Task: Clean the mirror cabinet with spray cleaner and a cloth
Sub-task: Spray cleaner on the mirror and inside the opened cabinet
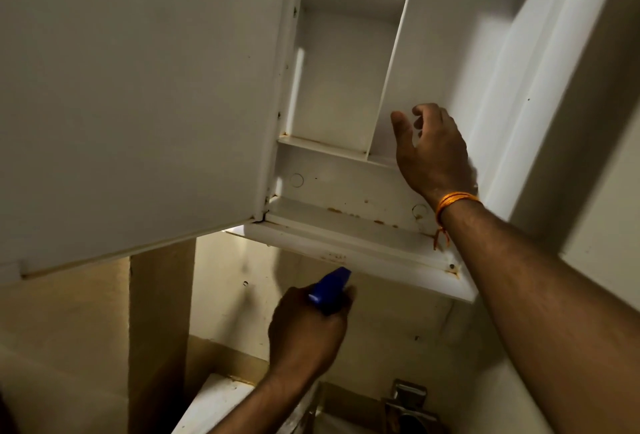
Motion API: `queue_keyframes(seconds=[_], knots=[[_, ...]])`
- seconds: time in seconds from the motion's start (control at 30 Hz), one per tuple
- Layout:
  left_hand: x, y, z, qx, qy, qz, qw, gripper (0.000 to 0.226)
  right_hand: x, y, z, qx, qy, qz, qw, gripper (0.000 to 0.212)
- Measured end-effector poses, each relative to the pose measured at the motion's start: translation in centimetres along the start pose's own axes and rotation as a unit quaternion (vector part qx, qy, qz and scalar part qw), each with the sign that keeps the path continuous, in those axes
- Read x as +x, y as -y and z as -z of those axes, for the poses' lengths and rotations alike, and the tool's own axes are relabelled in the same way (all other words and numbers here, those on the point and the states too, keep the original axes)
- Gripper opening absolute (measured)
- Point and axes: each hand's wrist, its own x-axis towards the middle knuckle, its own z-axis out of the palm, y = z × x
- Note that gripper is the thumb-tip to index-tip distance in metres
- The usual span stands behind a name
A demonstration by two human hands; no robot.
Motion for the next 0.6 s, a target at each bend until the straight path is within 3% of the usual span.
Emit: queue_keyframes(seconds=[0.2, 0.4, 0.6], knots=[[2.1, 1.8, 3.4, -0.136, -0.085, 0.081, 0.984, 0.034, 0.0, 0.1, 0.0, 0.003, 0.001, 0.003, 1.000, 0.058], [2.6, 2.7, 5.0, -0.105, -0.152, 0.084, 0.979, 0.035, -0.1, -0.2, -0.1, 0.001, 0.000, 0.007, 1.000, 0.058], [1.5, 1.3, 4.3, -0.138, -0.050, 0.076, 0.986, 0.029, -0.1, -0.1, -0.1, -0.001, 0.003, 0.009, 1.000, 0.058]])
